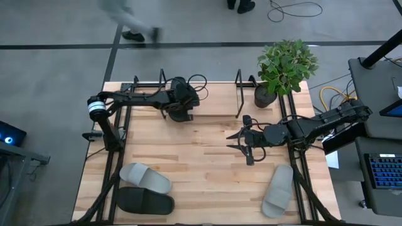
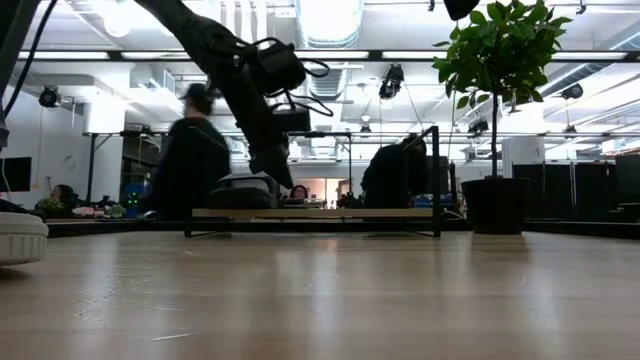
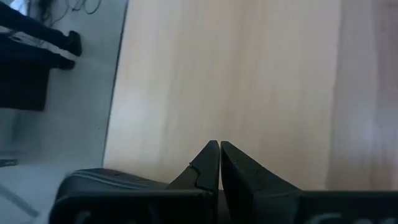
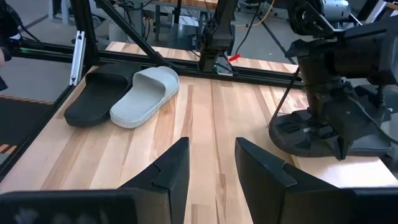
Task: Pick and place slides into the shelf
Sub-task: Put the black slipper on the shelf
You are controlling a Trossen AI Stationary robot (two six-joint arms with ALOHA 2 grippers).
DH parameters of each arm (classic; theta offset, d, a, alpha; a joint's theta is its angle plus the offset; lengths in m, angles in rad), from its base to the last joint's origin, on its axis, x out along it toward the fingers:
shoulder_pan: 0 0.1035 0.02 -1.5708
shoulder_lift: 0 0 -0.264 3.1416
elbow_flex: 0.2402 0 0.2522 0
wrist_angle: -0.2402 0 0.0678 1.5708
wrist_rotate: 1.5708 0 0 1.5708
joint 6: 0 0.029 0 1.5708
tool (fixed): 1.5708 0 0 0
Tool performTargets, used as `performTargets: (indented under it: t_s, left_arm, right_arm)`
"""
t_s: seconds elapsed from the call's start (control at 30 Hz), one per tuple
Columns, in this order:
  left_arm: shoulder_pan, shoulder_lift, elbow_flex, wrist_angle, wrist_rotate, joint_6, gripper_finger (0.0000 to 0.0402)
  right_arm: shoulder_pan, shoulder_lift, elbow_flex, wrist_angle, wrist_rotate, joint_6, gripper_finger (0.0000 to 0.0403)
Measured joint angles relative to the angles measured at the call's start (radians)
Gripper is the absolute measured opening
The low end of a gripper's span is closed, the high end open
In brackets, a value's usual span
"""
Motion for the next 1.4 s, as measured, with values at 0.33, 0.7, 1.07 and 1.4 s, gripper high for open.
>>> performTargets:
  t_s: [0.33, 0.7, 1.07, 1.4]
  left_arm:
    - [0.0, -0.001, 0.001, -0.082, -0.046, 0.014, 0.0]
    - [0.002, -0.002, 0.006, -0.115, -0.126, 0.021, 0.0]
    - [0.002, -0.031, 0.008, -0.18, -0.193, 0.02, 0.0]
    - [-0.008, -0.134, 0.007, -0.173, -0.159, 0.013, 0.0]
  right_arm:
    - [0.0, 0.0, 0.0, 0.0, 0.0, -0.015, 0.0121]
    - [0.0, 0.0, 0.0, 0.0, 0.0, -0.019, 0.0121]
    - [0.0, 0.0, 0.0, 0.0, 0.001, -0.026, 0.0121]
    - [0.0, 0.0, -0.001, -0.001, 0.002, -0.03, 0.0121]
